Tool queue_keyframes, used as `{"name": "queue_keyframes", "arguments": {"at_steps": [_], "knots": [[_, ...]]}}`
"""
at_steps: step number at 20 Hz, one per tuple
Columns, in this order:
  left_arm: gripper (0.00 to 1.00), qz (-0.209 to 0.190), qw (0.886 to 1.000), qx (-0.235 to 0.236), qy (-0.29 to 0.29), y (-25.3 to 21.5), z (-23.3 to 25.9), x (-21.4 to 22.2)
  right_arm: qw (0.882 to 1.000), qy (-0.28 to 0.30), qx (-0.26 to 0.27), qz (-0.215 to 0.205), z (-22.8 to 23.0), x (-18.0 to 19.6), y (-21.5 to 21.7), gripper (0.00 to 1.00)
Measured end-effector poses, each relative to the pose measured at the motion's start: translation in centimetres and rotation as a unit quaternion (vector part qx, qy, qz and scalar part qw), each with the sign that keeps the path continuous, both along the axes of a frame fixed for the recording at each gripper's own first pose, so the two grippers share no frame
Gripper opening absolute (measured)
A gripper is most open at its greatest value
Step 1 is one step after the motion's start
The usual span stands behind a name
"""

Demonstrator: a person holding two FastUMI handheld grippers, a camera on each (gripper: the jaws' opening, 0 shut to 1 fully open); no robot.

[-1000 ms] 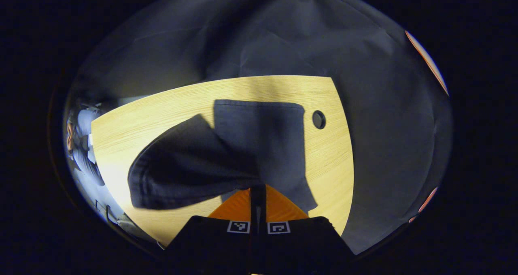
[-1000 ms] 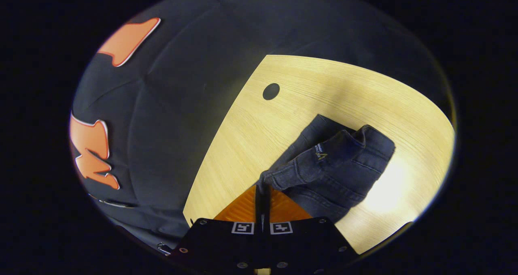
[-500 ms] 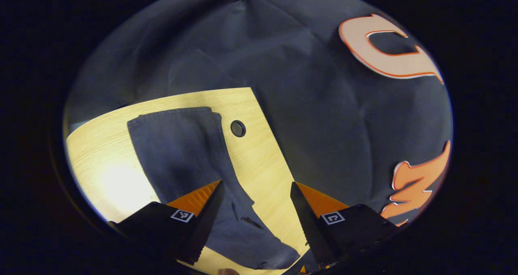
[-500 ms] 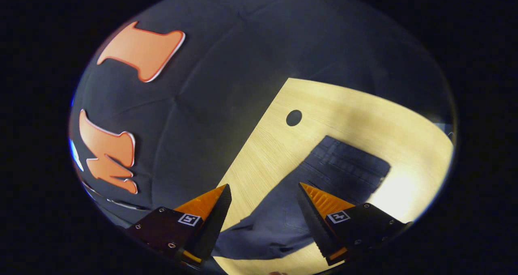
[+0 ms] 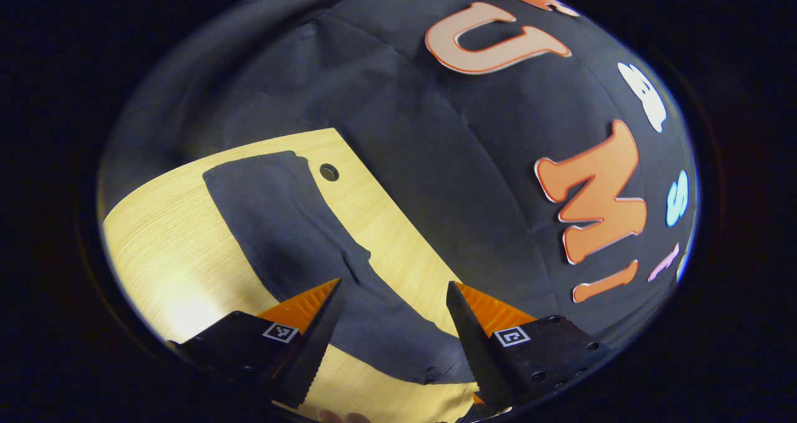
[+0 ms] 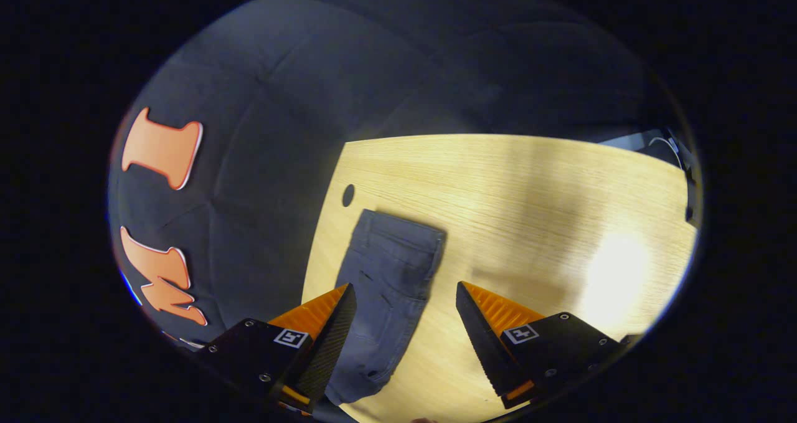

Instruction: Grasp the waist and the cuffs of the jeans and fold them to make the two legs overlap; first hold the waist and fold one-third of the jeans toward the cuffs, then hold the cuffs and fold the remaining one-third in the same direction to finish folding.

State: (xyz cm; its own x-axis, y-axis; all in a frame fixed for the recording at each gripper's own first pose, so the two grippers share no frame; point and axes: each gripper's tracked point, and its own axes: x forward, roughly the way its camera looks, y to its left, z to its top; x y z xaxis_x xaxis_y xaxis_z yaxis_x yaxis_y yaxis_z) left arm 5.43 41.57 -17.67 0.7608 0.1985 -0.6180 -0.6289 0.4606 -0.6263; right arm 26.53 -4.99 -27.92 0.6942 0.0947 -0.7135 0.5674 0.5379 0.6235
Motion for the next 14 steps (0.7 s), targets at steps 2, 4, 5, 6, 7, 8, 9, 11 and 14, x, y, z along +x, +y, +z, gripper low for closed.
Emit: {"name": "queue_keyframes", "arguments": {"at_steps": [2, 4, 5, 6, 7, 8, 9, 11, 14], "knots": [[0.98, -0.015, 1.000, 0.006, -0.008, -1.6, 0.3, 0.4, 1.000, -0.004, -0.006, 0.011, -1.1, 0.8, 0.0, 0.98], [0.98, -0.015, 1.000, 0.017, -0.015, -2.4, 1.0, 0.0, 1.000, 0.006, -0.018, 0.017, -2.1, 1.6, -0.2, 0.98], [0.98, -0.015, 0.999, 0.027, -0.011, -2.5, 1.1, -0.5, 1.000, 0.009, -0.016, 0.016, -2.6, 2.1, -0.1, 0.98], [0.98, -0.018, 0.999, 0.034, -0.010, -3.0, 1.2, -0.8, 1.000, 0.009, -0.012, 0.016, -2.9, 2.6, 0.1, 0.98], [0.98, -0.017, 0.999, 0.039, -0.006, -3.3, 1.3, -1.4, 1.000, 0.012, -0.010, 0.016, -3.3, 2.8, 0.2, 0.98], [0.98, -0.014, 0.999, 0.039, -0.004, -3.5, 1.4, -1.9, 1.000, 0.018, -0.013, 0.019, -3.9, 2.9, 0.4, 0.98], [0.98, -0.009, 0.999, 0.037, -0.003, -3.5, 1.5, -2.5, 1.000, 0.008, -0.012, 0.022, -3.9, 3.3, 0.6, 0.98], [0.98, 0.000, 0.999, 0.038, 0.000, -3.2, 1.6, -3.6, 0.999, 0.001, -0.013, 0.030, -4.0, 4.0, 1.2, 0.97], [0.98, 0.013, 0.999, 0.047, 0.001, -2.6, 2.1, -4.9, 0.998, 0.012, -0.045, 0.035, -4.8, 5.2, 1.6, 0.94]]}}
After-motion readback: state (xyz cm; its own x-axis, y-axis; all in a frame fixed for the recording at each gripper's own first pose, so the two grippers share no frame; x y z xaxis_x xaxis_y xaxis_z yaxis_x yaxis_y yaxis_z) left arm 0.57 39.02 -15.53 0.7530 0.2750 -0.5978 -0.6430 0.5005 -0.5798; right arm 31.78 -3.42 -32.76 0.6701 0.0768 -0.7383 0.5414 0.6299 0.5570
